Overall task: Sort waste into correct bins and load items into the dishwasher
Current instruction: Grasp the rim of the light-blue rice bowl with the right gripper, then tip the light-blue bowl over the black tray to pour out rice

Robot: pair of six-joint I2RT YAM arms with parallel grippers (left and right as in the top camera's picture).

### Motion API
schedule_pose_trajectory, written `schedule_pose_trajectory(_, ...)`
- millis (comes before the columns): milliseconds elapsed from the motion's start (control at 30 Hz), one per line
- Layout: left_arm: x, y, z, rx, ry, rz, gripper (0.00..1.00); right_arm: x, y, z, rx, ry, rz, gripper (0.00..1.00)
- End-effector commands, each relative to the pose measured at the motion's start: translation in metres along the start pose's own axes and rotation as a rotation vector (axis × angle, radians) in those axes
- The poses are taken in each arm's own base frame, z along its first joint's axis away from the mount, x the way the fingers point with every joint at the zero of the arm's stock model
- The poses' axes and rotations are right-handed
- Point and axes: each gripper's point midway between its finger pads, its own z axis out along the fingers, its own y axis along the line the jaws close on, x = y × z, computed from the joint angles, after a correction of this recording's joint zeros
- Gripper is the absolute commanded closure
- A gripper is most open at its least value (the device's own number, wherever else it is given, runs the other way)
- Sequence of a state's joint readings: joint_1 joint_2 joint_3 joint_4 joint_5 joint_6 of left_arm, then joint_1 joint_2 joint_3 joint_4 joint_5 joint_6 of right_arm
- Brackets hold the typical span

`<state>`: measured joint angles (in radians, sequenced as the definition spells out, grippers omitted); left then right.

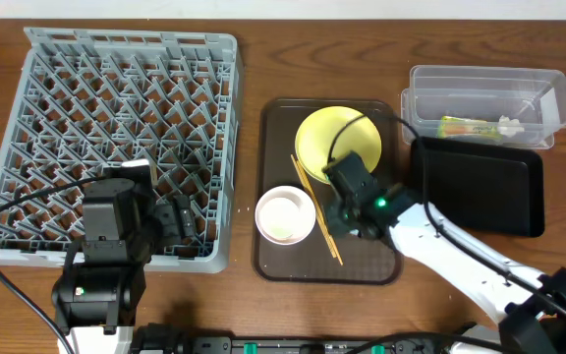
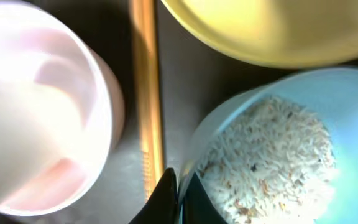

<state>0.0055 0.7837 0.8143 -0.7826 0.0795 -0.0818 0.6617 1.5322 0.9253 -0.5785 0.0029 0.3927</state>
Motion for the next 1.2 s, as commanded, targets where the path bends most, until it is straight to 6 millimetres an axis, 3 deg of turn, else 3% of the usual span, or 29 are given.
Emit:
schedule_pose_trajectory(0,-0.007,-0.001,-0.005,0.006,-0.018,-0.012,0.11,-0.044,-0.009,-0.034,0.008,-0.116,0.003,0.99)
schedule_pose_trajectory(233,-0.007,-0.001,-0.005,0.006,-0.018,-0.012,0.12,-0.067,-0.055,-0.058,-0.007,-0.179,0.145,0.99)
schedule_pose_trajectory(600,-0.007,-0.001,-0.005,0.006,-0.018,-0.012,0.12,-0.065,-0.126,-0.067,-0.267,-0.175,0.383,0.99)
schedule_pose_trajectory(767,-0.007,-0.001,-0.005,0.006,-0.018,-0.012,0.12,-0.061,-0.143,-0.07,-0.473,-0.235,0.459,0.99)
schedule_pose_trajectory(1167,-0.007,-0.001,-0.005,0.006,-0.018,-0.012,0.12,-0.05,-0.185,-0.086,-0.753,-0.406,0.591,0.99)
